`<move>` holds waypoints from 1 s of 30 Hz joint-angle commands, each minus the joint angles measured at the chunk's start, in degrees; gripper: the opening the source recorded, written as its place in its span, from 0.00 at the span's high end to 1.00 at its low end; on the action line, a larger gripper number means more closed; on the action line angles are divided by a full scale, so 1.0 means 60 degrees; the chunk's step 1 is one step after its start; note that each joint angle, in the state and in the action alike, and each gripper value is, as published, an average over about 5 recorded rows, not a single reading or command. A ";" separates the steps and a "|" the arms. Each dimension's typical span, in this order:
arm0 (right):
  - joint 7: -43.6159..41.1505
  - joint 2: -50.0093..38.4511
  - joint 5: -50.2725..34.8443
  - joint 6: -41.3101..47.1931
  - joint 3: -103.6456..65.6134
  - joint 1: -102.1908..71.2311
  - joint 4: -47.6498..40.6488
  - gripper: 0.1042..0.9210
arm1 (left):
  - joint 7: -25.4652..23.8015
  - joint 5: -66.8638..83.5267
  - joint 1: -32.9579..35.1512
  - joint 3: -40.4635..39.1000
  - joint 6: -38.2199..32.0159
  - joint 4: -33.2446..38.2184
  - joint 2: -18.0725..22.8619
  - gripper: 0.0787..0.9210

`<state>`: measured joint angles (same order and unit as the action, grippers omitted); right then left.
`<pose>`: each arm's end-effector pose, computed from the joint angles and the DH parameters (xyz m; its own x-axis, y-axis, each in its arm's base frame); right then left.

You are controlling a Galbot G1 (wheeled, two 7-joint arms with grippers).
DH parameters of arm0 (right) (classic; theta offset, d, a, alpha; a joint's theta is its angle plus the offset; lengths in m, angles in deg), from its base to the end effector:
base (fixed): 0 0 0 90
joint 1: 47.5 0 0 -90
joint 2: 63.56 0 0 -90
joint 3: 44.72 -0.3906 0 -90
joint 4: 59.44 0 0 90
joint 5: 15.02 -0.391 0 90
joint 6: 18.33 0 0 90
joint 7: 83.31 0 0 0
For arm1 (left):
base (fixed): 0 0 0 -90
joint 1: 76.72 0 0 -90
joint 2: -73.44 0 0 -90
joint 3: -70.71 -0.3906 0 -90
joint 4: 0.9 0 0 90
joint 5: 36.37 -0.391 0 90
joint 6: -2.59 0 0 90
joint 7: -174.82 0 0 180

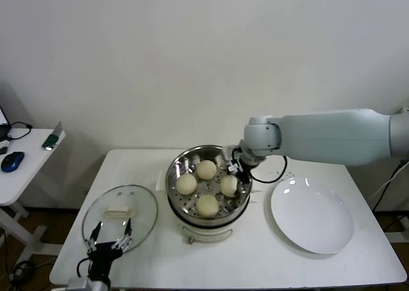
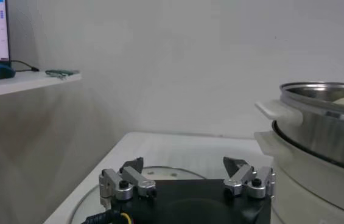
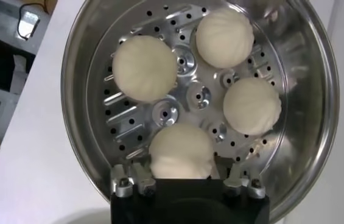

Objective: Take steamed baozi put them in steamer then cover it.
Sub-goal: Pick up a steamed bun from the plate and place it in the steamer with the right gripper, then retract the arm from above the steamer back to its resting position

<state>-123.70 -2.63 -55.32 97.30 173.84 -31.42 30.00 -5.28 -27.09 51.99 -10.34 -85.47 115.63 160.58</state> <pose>0.5415 0.0756 -0.0975 -0.1822 -0.1634 0.9696 -0.9382 -0.2663 -0.2211 0.1365 0.0651 -0.3823 -0.9660 -0.1134 0.2322 -0.1219 0.9923 -0.0229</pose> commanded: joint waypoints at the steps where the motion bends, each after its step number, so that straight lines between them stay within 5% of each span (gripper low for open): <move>1: -0.0184 -0.0036 -0.0200 -0.0180 -0.0027 0.0167 0.0034 0.16 | -0.0006 0.0000 0.0007 -0.0004 -0.0003 0.0015 0.0008 0.12; 10: -0.0189 -0.1182 -0.2026 -0.0430 -0.1123 0.1035 -0.0087 0.12 | -0.0024 -0.0012 0.0046 -0.0006 0.0016 0.0107 0.0017 0.12; 15: 0.2769 -0.2424 -0.2913 0.0349 -0.4037 -0.0444 -0.0083 0.12 | -0.0042 -0.0019 0.0067 -0.0029 0.0030 0.0102 -0.0013 0.12; 23: 0.6353 -0.4126 -0.2686 -0.0035 -0.8782 -0.4450 0.0126 0.12 | -0.0162 -0.0162 0.0080 -0.0104 -0.0056 0.0120 -0.0126 0.12; 30: 0.6939 -0.5329 -0.0771 -0.1687 -1.2328 -0.8875 0.0436 0.12 | -0.0118 -0.0505 0.0113 -0.0106 -0.0169 0.0096 -0.0237 0.12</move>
<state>-95.67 -23.77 -66.95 94.56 130.93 -53.67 31.27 -6.13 -28.52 52.52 -10.86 -85.96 116.34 159.50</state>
